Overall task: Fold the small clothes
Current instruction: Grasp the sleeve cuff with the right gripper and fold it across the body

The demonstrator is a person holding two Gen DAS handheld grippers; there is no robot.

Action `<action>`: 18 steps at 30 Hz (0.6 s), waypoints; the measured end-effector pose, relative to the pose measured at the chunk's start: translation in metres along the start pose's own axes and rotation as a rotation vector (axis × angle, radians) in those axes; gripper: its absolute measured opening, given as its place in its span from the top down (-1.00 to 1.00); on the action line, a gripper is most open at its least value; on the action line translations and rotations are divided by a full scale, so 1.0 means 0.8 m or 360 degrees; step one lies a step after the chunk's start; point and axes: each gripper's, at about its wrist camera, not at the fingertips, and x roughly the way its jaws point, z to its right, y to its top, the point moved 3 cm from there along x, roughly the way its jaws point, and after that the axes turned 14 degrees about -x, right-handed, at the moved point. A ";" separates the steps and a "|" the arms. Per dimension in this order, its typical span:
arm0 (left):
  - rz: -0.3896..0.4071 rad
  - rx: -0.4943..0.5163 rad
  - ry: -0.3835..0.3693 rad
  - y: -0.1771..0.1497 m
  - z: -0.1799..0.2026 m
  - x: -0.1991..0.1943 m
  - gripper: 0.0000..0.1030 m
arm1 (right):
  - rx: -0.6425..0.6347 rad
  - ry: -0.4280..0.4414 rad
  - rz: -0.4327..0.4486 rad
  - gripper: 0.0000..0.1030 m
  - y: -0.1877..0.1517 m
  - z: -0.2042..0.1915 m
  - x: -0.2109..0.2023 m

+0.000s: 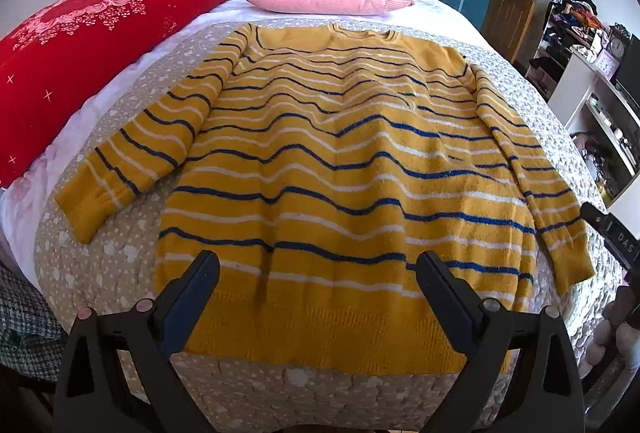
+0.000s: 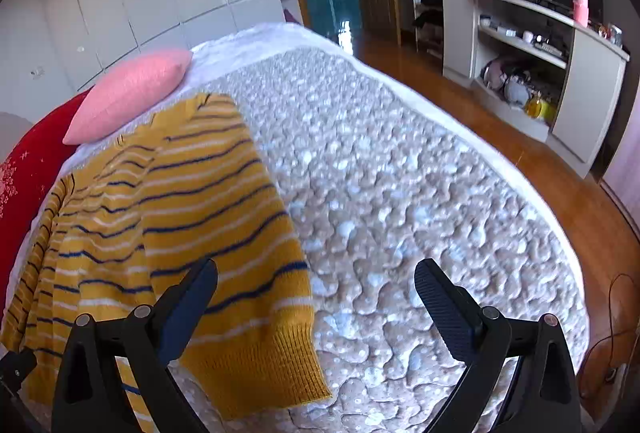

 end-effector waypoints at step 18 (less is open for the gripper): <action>-0.0015 0.0013 0.0016 -0.005 0.001 0.006 -0.91 | -0.0107 0.0088 -0.0081 -0.69 -0.024 -0.042 0.027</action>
